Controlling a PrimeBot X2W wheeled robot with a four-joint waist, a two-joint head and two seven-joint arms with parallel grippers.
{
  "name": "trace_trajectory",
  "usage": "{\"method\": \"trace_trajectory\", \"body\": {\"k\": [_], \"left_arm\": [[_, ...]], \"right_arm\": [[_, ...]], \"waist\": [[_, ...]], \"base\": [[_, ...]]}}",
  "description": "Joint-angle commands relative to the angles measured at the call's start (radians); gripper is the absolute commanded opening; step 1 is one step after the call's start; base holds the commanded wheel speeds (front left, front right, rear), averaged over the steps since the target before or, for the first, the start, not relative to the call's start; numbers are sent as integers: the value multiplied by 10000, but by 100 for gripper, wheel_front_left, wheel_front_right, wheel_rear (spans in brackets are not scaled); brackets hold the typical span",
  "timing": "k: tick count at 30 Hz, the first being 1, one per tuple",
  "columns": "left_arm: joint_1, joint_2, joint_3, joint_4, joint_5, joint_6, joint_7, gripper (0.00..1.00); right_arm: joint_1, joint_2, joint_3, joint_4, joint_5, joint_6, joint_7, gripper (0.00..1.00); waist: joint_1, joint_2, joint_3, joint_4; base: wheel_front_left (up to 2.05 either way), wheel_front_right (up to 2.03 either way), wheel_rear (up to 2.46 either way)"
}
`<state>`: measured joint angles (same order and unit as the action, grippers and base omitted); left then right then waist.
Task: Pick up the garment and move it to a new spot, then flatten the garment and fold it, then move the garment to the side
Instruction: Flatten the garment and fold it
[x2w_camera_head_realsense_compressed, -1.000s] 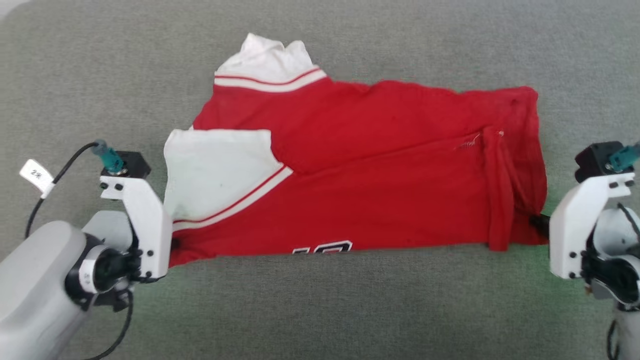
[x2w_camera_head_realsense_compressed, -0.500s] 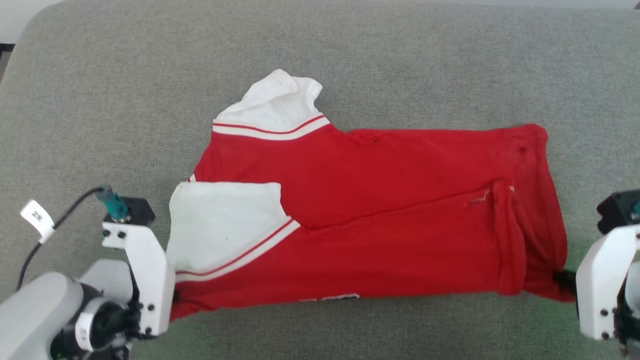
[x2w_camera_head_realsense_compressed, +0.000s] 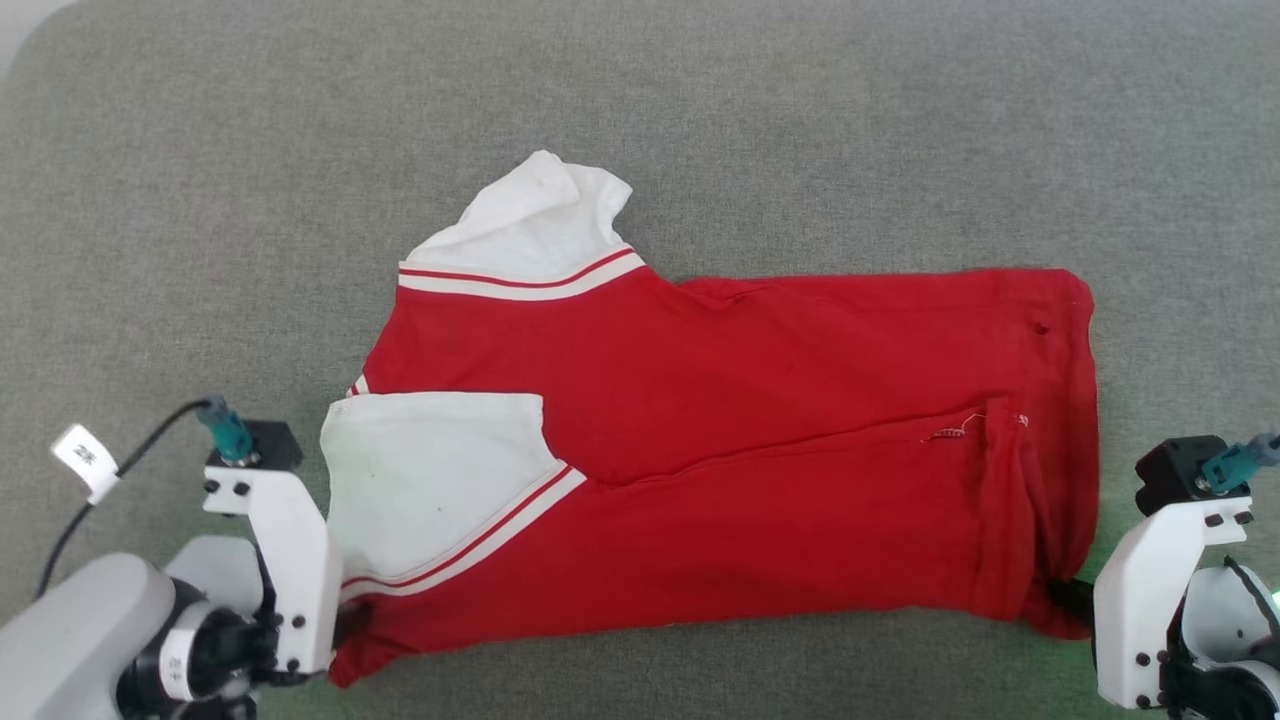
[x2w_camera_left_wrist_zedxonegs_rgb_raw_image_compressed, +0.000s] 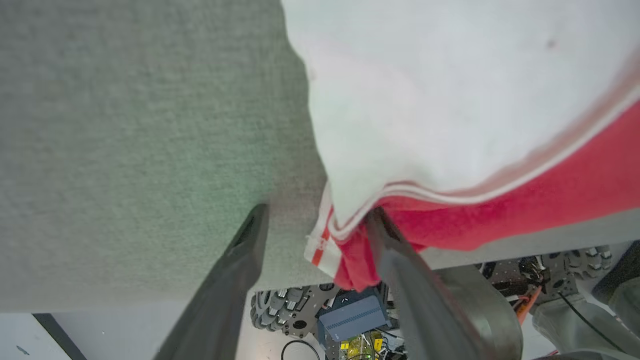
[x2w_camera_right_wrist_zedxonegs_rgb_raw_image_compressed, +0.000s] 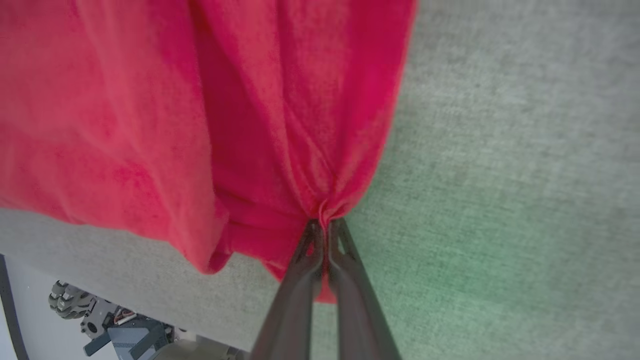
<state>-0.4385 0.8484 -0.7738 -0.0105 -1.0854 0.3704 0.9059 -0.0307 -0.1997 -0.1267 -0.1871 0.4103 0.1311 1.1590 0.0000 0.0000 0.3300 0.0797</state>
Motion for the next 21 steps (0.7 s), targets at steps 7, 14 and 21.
{"method": "trace_trajectory", "body": {"k": [7,14,21], "left_arm": [[-471,600,380,-586,159,21,68,100],[-1101,1250,784,-1258,467,-6,101,100],[-2312,1311,996,-953,1059,-626,-110,100]], "right_arm": [[-175,-214,-217,74,-255,-5,-1218,100],[-422,99,-393,-598,-604,-4,-2433,100],[-1230,853,-345,-1107,-1355,-2,-4668,100]], "waist": [[0,0,-339,-162],[0,0,-466,-502],[0,0,-309,-1333]], "base": [[0,0,0],[0,0,0],[0,0,0]]}}
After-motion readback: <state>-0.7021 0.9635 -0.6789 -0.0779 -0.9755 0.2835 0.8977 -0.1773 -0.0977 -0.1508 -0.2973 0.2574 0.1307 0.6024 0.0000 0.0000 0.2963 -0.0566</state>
